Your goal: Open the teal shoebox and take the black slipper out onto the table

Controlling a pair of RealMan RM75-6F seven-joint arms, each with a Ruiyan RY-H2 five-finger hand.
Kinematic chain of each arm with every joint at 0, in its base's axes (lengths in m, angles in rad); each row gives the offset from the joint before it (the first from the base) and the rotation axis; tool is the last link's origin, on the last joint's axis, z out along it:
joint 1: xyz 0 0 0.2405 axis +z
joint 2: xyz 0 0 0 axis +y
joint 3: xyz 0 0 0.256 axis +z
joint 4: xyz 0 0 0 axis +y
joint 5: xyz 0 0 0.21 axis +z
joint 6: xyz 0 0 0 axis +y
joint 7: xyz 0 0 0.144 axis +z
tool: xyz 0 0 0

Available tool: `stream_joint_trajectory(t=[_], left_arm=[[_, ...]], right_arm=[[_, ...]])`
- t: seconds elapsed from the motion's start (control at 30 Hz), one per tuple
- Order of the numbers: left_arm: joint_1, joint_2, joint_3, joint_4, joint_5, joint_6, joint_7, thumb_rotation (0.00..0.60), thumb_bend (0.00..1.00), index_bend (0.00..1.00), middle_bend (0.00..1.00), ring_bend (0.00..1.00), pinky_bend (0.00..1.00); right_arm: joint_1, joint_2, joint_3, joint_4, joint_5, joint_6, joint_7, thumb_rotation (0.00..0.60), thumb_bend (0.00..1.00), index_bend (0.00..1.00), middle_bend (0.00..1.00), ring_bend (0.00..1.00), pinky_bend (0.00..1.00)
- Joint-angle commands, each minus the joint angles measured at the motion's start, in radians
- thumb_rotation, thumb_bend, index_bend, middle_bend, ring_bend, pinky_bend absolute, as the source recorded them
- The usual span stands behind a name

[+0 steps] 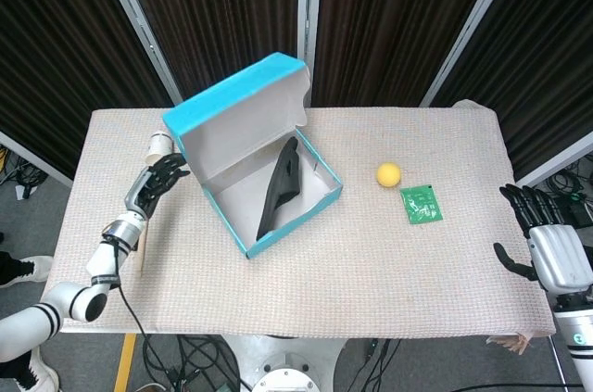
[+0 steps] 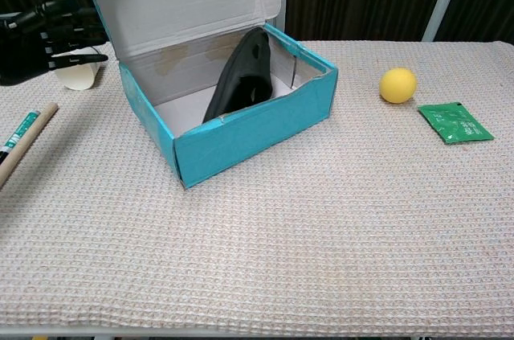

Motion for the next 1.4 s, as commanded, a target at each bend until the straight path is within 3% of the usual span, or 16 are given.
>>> stream_joint_trajectory(t=[0.03,0.13,0.23,0.33,0.5,0.67,0.87,1.03,1.27,1.4], left_arm=[[-0.004,0.041,-0.033,-0.042,-0.023,-0.061,-0.072,0.426,0.48,0.22,0.19,0.06,0.15],[-0.001,0.049,-0.043,-0.026,-0.031,-0.083,-0.077,0.410,0.48,0.18,0.14,0.02,0.14],[0.009,0.043,-0.046,-0.008,-0.057,-0.078,0.000,0.444,0.48,0.15,0.11,0.00,0.13],[0.023,0.027,-0.048,0.002,-0.101,-0.036,0.165,0.472,0.48,0.14,0.09,0.00,0.13],[0.078,-0.026,-0.063,0.020,-0.176,0.170,0.526,0.493,0.48,0.14,0.08,0.00,0.13],[0.099,-0.026,-0.070,-0.033,-0.144,0.311,0.741,0.553,0.48,0.14,0.08,0.00,0.13],[0.014,0.056,-0.028,-0.136,-0.006,0.217,0.880,0.600,0.40,0.15,0.09,0.00,0.15],[-0.096,0.041,-0.020,-0.134,0.059,0.139,1.080,0.600,0.34,0.19,0.13,0.03,0.19],[-0.232,-0.012,-0.040,-0.145,-0.023,-0.029,1.333,0.598,0.19,0.18,0.13,0.05,0.20],[-0.276,-0.062,-0.074,-0.145,-0.107,-0.051,1.422,0.533,0.17,0.18,0.13,0.08,0.21]], right_arm=[[0.000,0.001,0.000,0.002,-0.002,0.002,0.003,0.600,0.25,0.00,0.05,0.00,0.06],[-0.002,0.000,0.000,0.006,-0.004,0.005,0.009,0.600,0.25,0.00,0.05,0.00,0.06],[-0.003,-0.001,-0.001,0.010,-0.004,0.007,0.013,0.600,0.25,0.00,0.05,0.00,0.06],[-0.003,-0.002,-0.002,0.014,-0.007,0.008,0.018,0.600,0.25,0.00,0.05,0.00,0.06],[-0.003,-0.002,-0.003,0.020,-0.010,0.009,0.023,0.600,0.25,0.00,0.05,0.00,0.06],[0.001,-0.002,-0.001,0.021,-0.009,0.003,0.020,0.600,0.25,0.00,0.05,0.00,0.06],[0.014,0.007,0.005,0.011,-0.019,-0.002,0.011,0.600,0.25,0.00,0.05,0.00,0.06],[0.018,0.016,0.007,0.001,-0.022,-0.005,0.001,0.600,0.25,0.00,0.05,0.00,0.06],[0.013,0.018,0.002,0.003,-0.027,0.003,0.007,0.600,0.25,0.00,0.05,0.00,0.06],[0.008,0.020,0.001,0.008,-0.025,0.009,0.015,0.600,0.25,0.00,0.05,0.00,0.06]])
